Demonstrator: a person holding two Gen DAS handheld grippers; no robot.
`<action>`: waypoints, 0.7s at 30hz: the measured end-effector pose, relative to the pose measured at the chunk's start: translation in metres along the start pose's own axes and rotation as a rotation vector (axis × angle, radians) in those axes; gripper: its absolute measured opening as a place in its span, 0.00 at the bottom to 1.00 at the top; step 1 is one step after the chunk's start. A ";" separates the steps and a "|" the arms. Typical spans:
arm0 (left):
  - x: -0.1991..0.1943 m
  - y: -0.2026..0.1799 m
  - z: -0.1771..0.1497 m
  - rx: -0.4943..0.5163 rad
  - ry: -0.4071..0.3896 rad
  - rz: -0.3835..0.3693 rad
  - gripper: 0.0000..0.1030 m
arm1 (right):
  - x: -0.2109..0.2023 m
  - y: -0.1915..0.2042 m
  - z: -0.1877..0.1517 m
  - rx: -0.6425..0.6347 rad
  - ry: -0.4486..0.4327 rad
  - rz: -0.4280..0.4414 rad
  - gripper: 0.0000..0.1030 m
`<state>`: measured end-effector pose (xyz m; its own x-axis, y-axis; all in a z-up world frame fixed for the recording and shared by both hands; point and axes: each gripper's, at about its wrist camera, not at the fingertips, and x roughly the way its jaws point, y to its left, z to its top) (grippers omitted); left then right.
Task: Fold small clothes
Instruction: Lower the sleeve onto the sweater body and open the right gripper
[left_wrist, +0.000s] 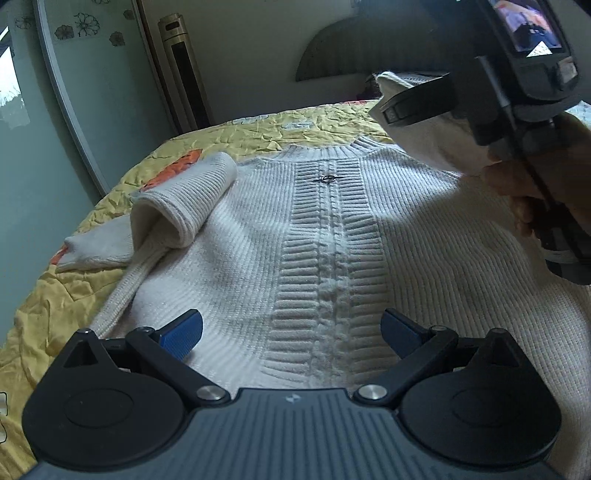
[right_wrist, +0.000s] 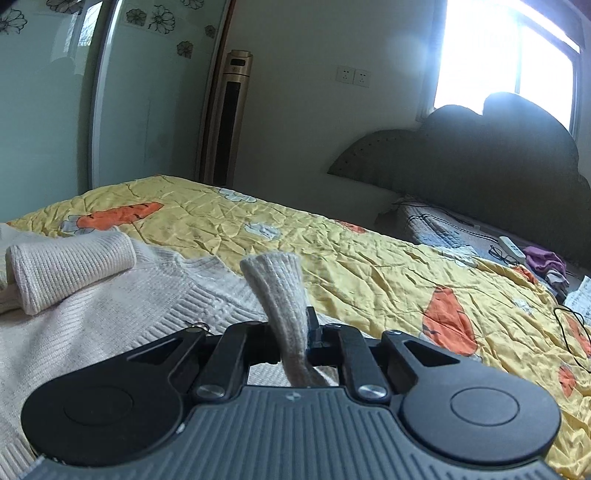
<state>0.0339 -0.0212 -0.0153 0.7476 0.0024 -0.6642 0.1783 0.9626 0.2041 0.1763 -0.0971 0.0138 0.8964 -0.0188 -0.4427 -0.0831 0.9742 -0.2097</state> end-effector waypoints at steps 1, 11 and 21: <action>-0.001 0.003 0.000 -0.003 0.000 0.002 1.00 | 0.003 0.007 0.003 -0.019 -0.002 0.005 0.14; -0.001 0.033 -0.003 -0.059 0.006 0.041 1.00 | 0.028 0.072 0.024 -0.198 -0.008 0.060 0.13; 0.001 0.049 -0.008 -0.088 0.028 0.070 1.00 | 0.050 0.111 0.036 -0.168 0.003 0.115 0.13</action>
<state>0.0381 0.0279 -0.0120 0.7381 0.0767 -0.6703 0.0683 0.9799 0.1873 0.2273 0.0182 -0.0002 0.8758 0.0893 -0.4744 -0.2561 0.9189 -0.2999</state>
